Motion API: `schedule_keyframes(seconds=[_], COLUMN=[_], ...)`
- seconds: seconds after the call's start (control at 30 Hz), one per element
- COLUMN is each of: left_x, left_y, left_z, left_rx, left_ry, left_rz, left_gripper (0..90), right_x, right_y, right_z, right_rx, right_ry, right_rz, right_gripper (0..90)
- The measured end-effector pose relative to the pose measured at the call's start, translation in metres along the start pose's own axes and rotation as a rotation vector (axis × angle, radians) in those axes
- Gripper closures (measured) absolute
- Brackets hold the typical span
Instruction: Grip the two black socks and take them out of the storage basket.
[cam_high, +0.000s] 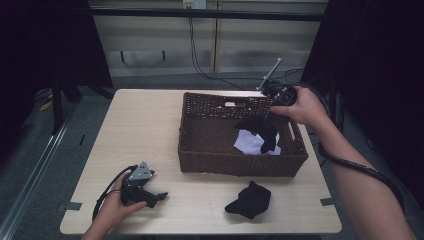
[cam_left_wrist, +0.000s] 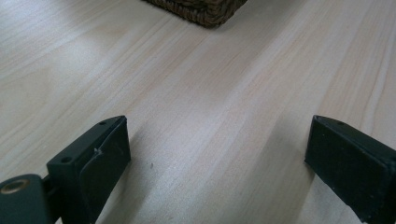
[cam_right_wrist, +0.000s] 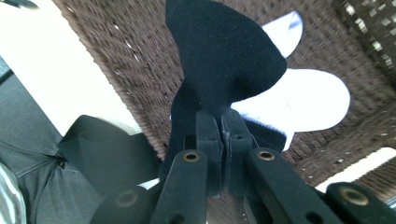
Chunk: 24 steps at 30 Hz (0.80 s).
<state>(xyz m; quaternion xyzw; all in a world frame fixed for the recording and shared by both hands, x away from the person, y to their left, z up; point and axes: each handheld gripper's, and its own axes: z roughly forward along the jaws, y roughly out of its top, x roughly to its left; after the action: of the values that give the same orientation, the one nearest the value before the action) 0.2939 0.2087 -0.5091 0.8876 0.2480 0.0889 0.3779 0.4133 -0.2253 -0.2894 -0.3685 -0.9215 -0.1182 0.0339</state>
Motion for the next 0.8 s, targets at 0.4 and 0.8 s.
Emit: schedule_keyframes(seconds=[0.4, 0.8], left_x=[0.0, 0.0], left_y=[0.0, 0.0], left_z=[0.0, 0.0], left_rx=[0.002, 0.001], left_ry=[-0.002, -0.002], left_rz=[-0.004, -0.004], left_gripper=[6.1, 6.1], right_x=[0.03, 0.091], right_y=[0.004, -0.019], right_z=[-0.065, -0.096], right_rx=[-0.056, -0.084], right_ry=[-0.025, -0.002], right_rz=[-0.056, -0.177], right_gripper=[87.9, 87.9])
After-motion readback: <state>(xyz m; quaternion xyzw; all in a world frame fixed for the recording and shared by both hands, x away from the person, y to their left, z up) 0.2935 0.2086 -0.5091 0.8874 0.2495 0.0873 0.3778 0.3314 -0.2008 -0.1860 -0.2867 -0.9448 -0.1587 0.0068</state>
